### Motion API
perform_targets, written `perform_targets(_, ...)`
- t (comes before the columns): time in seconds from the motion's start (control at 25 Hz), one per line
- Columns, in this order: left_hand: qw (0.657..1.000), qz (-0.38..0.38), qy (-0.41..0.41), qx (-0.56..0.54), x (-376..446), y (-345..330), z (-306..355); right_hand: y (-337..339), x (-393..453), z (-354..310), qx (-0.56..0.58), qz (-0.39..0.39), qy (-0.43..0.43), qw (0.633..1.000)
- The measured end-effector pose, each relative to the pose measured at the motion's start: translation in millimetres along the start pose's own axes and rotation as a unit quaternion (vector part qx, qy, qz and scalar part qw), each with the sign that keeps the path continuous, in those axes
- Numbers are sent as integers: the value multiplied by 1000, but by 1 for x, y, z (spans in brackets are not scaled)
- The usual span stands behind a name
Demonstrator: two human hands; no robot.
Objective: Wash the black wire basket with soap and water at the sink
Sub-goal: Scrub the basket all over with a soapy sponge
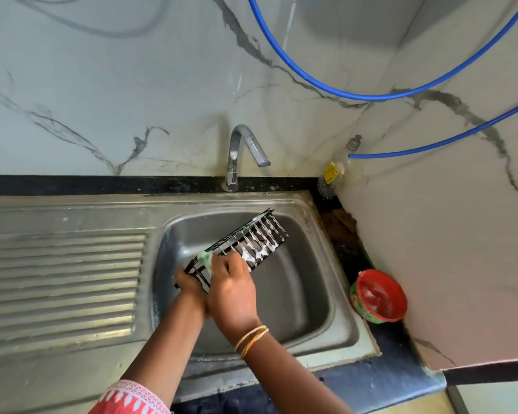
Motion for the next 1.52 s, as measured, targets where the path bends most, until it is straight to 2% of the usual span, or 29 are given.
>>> perform_targets(0.04, 1000, 3, 13, 5, 0, 3, 1, -2, 0, 6, 6, -20, 22, 1000)
perform_targets(0.12, 997, 8, 60, 45, -3, 5, 0, 8, 22, 35, -9, -28, 8, 1000)
perform_targets(0.28, 994, 5, 81, 78, -13, 10, 3, 33, 81, 124, -41, 5, -152, 987)
perform_targets(0.36, 995, 6, 70, 72, -11, 11, 6, 36, 95, 154, -59, 18, -196, 979)
perform_targets(0.44, 996, -2, 60, 69, -10, 4, 8, 24, 95, 145, -90, 8, -209, 974)
perform_targets(0.64, 999, -24, 21, 26, -9, -4, 11, -15, 26, 12, -33, -31, -27, 999)
perform_targets(0.76, 998, -29, 40, 33, -2, 6, 18, 1, 35, 18, -26, -28, 70, 997)
perform_targets(0.8, 997, -29, 47, 46, -2, 8, 18, 7, 49, 36, -29, -11, 62, 998)
perform_targets(0.88, 996, -32, 53, 59, -7, 11, 21, 23, 81, 80, -48, 21, -13, 999)
perform_targets(1.0, 996, -37, 50, 60, -7, 18, 30, 43, 116, 144, -65, 10, -136, 989)
perform_targets(1.08, 997, -39, 47, 46, -3, 20, 34, 51, 119, 155, -41, 0, -183, 982)
perform_targets(1.16, 998, -26, 49, 38, -2, 20, 33, 55, 108, 138, -35, 33, -214, 976)
perform_targets(1.28, 998, -42, 44, 19, -15, 0, 23, 38, 76, 84, -69, 64, -163, 982)
perform_targets(1.4, 998, -27, 45, -15, -17, -11, 18, 10, 33, 34, 5, 48, -68, 996)
perform_targets(1.52, 996, -65, 51, -24, -25, -15, 23, 8, 22, 24, 76, 0, -8, 997)
Point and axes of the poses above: each hand's wrist, its own x-axis towards the middle knuckle, its own y-axis out of the back of the hand, z = x × y, the point moved 5 cm from there along x, towards the middle knuckle, and after that the axes turned 2 degrees about x, right-handed, at the moved point
